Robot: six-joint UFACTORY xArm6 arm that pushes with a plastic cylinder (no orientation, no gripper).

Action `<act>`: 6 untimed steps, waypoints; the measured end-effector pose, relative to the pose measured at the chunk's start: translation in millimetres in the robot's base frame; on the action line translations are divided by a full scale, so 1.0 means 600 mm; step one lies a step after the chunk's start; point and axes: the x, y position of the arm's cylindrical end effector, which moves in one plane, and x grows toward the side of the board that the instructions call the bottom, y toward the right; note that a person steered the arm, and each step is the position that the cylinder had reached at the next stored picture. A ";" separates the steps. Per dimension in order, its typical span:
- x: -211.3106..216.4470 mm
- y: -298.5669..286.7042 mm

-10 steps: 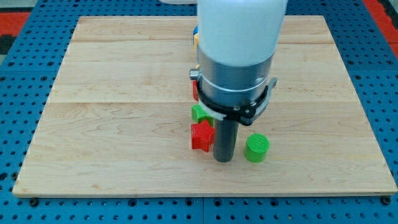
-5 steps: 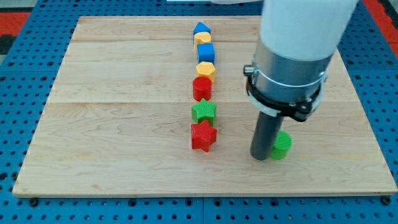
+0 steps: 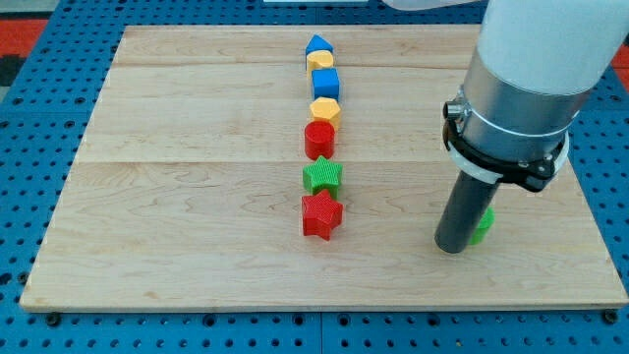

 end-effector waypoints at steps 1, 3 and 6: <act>0.000 0.000; -0.025 -0.090; -0.130 -0.073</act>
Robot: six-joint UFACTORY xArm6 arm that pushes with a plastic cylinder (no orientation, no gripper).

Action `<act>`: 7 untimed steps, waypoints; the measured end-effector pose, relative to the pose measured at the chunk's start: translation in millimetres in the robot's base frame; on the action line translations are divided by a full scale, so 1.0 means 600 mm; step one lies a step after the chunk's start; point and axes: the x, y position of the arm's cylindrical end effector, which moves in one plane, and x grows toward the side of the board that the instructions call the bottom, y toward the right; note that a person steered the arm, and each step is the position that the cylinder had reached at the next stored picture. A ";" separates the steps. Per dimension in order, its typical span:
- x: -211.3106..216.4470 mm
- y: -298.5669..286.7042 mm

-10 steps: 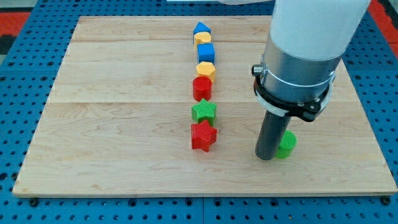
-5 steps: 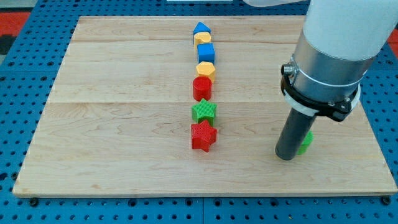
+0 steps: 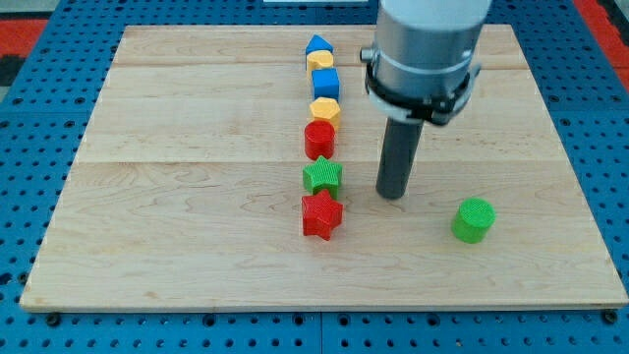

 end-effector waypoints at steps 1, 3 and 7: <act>-0.007 0.098; 0.020 0.217; 0.097 0.088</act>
